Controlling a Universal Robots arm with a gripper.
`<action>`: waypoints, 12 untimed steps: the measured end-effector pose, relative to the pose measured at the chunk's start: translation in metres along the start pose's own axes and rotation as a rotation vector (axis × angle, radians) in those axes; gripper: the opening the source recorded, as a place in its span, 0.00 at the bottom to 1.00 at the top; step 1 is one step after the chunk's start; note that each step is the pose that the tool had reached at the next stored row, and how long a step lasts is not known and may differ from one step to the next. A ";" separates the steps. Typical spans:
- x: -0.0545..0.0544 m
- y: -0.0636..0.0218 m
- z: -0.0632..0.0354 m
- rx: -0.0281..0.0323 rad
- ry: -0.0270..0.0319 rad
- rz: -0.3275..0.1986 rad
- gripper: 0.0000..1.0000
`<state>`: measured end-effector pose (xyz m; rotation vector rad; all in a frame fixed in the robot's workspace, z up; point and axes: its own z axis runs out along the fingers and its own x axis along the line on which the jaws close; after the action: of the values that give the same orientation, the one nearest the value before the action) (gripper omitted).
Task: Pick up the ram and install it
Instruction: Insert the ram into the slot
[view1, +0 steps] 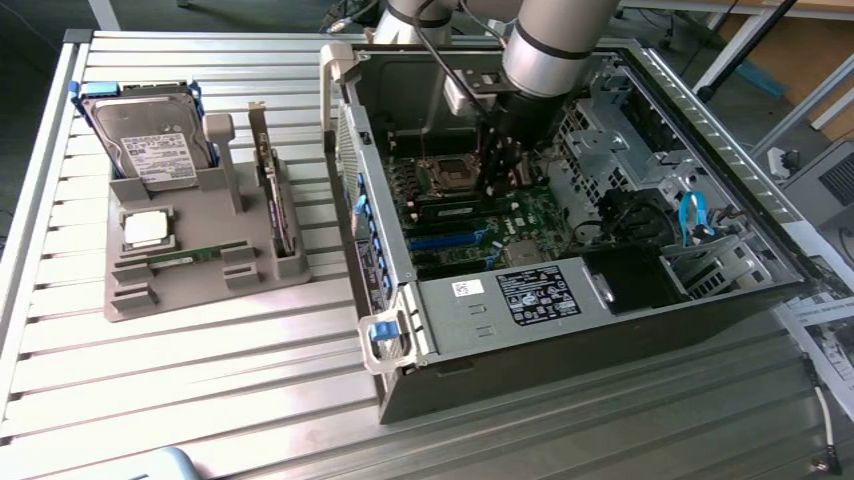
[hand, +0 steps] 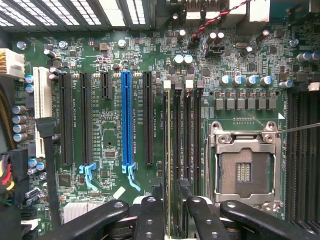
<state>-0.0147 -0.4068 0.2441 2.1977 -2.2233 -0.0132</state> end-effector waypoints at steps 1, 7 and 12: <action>0.000 0.0000 -0.0019 0.0000 0.0000 0.000 0.25; -0.001 0.0003 -0.0177 0.0000 0.0045 0.000 0.25; -0.002 0.0005 -0.0271 0.0001 0.0111 0.000 0.25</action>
<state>-0.0147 -0.4049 0.2711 2.1922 -2.2178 -0.0010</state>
